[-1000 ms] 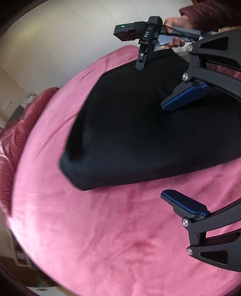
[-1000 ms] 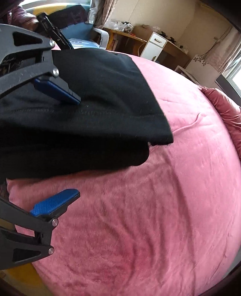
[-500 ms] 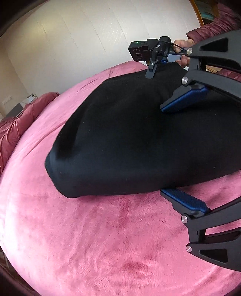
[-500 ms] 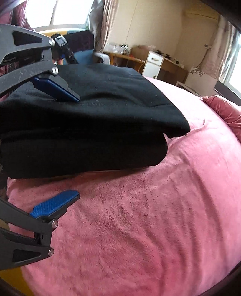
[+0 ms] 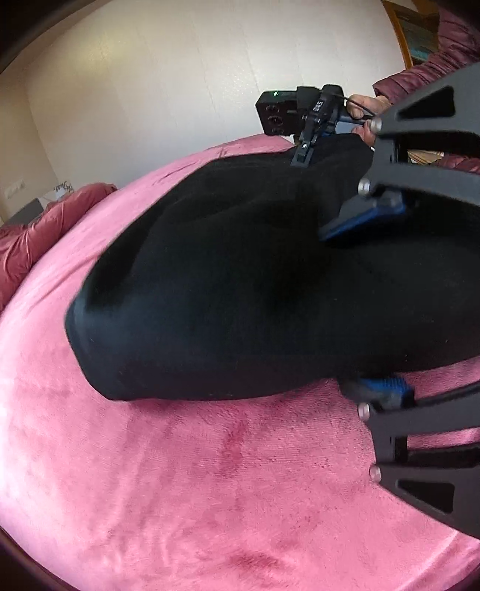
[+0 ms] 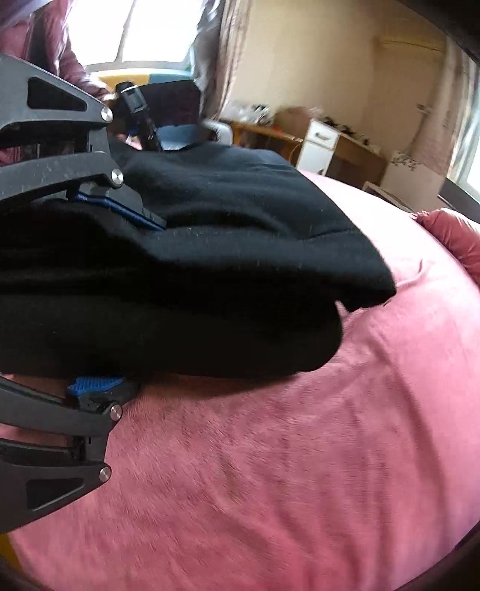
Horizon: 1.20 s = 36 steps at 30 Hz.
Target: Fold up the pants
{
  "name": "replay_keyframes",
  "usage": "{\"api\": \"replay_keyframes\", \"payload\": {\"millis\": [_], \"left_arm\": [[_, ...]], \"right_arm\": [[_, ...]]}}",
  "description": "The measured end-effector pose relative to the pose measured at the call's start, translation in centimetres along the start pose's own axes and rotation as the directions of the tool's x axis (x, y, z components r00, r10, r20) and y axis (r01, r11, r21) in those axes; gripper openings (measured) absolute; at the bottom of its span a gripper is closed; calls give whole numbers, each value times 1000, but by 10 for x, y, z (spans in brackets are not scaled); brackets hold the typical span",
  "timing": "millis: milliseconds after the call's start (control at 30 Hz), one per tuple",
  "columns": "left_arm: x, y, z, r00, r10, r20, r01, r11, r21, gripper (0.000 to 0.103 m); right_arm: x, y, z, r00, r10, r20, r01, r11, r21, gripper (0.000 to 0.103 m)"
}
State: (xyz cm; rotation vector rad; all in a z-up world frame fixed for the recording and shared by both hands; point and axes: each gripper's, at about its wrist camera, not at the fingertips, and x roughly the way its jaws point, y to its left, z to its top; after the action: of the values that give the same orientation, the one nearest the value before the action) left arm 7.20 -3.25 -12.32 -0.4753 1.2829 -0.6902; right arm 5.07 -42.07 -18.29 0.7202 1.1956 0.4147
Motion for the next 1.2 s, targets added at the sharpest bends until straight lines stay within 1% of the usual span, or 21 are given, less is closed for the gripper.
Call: {"api": "replay_keyframes", "payload": {"millis": [33,100,167,233,367,467,533,600,633,733,767,867,900,933,967,1000,1033,1067,1133,1167,1200], "left_arm": [[-2,-5,2,1000,1,7,-1,1000,20,44],[-12,-11,4,999,-24,21,23,999,47,37],[-20,-17,8,999,-34,41,31,996,84,35],[-30,-23,12,997,-33,64,25,992,123,35],[-59,-34,30,989,-27,144,0,983,183,35],[-83,-33,56,979,-13,202,-29,979,203,35],[-95,-30,77,971,14,239,-65,976,209,35],[-102,-26,96,964,46,261,-106,970,221,35],[-105,-22,107,960,65,272,-128,967,219,35],[-111,-6,143,952,103,289,-161,969,185,35],[-110,0,153,950,117,291,-172,970,173,35],[-101,19,182,945,164,284,-213,965,152,36],[-96,26,190,946,175,272,-220,965,141,36],[-92,31,192,948,182,261,-221,967,127,36],[-87,46,201,950,194,246,-222,970,95,36],[-86,48,205,951,199,235,-223,971,82,36],[-78,56,207,953,216,215,-236,969,72,37],[-67,62,202,952,233,201,-248,967,56,37],[-57,82,201,955,241,175,-246,969,7,42],[-53,87,206,957,226,184,-229,973,-4,44],[-51,93,206,960,205,191,-203,979,-30,45]], "right_arm": [[1,3,-3,1000,-5,6,5,1000,1,65],[0,19,-5,1000,-28,12,29,999,-35,50],[-6,39,-6,998,-55,27,57,995,-83,45],[-11,62,-5,997,-61,45,66,990,-127,44],[-15,101,15,995,-53,80,68,978,-197,44],[-12,124,42,994,-19,110,46,970,-241,44],[-2,139,63,993,6,121,24,967,-252,44],[14,156,86,992,11,123,24,961,-276,44],[25,165,102,993,16,120,19,958,-287,44],[53,182,140,993,22,112,12,956,-292,44],[58,182,148,994,23,110,11,955,-295,44],[84,189,179,996,5,90,21,957,-290,44],[91,190,187,997,1,82,23,958,-287,44],[103,189,197,998,-6,67,24,961,-277,44],[109,185,200,998,-9,55,23,965,-263,44],[118,182,205,999,-16,39,25,968,-248,44],[131,177,210,999,-33,20,37,971,-238,44],[140,172,212,999,-50,5,50,972,-229,45],[157,158,215,996,-84,-12,80,977,-198,50],[161,148,217,998,-58,-11,56,985,-166,54],[164,143,219,999,-31,-8,29,988,-152,55]]}}
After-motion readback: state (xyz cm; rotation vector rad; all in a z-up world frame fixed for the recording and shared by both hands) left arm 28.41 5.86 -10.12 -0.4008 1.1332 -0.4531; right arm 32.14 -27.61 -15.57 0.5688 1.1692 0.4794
